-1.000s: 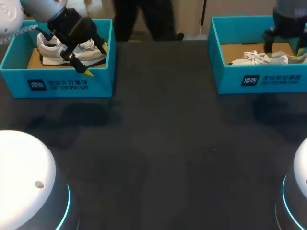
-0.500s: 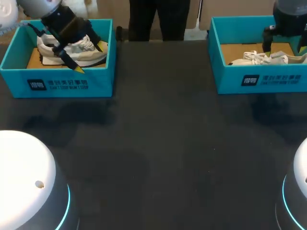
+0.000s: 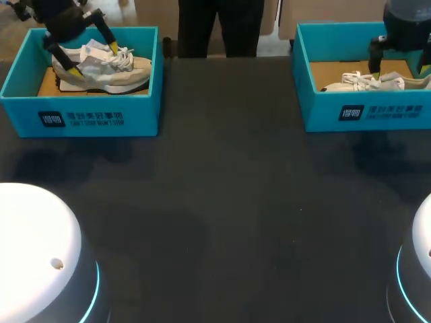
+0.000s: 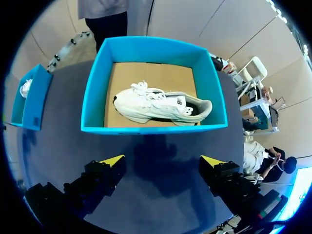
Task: Take the shoe out of the shoebox, open the shoe tongue, remove and reinsert the insole, then place the shoe into the shoebox
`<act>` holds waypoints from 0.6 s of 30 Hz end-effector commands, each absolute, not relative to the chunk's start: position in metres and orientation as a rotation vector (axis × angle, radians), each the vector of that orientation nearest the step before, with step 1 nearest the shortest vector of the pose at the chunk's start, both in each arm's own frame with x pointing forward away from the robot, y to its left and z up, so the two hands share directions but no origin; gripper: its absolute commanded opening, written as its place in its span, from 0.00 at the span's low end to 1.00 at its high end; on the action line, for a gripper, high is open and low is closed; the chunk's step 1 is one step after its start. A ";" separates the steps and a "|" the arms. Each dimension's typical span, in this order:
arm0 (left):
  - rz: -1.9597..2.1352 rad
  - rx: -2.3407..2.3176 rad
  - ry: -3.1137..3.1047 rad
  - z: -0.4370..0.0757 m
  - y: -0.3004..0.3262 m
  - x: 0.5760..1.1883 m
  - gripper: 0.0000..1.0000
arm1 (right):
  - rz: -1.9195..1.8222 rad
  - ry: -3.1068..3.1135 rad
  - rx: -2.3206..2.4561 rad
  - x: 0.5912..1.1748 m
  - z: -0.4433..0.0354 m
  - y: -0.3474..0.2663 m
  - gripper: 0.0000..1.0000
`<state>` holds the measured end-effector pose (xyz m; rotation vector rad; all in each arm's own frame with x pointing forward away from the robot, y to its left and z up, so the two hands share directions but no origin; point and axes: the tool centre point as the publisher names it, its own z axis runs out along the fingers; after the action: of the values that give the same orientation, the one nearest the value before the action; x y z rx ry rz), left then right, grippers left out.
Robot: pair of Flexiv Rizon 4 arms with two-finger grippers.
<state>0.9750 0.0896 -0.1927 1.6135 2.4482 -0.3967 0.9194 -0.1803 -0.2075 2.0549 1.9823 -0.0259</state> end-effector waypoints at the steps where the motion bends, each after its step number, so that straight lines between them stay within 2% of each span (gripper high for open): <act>1: -0.339 1.912 2.297 -0.187 0.102 0.986 1.00 | -0.025 1.982 2.054 0.919 -0.208 -0.181 1.00; 10: -0.225 2.149 2.168 -0.194 0.124 1.000 1.00 | -0.025 1.982 2.054 0.919 -0.208 -0.181 1.00; 18: -0.145 2.129 2.186 -0.200 0.127 1.005 1.00 | -0.025 1.982 2.054 0.919 -0.208 -0.181 1.00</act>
<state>1.0055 0.1272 -0.2012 2.1270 2.1832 -0.1505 0.9194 -0.1804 -0.2075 2.0549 1.9822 -0.0262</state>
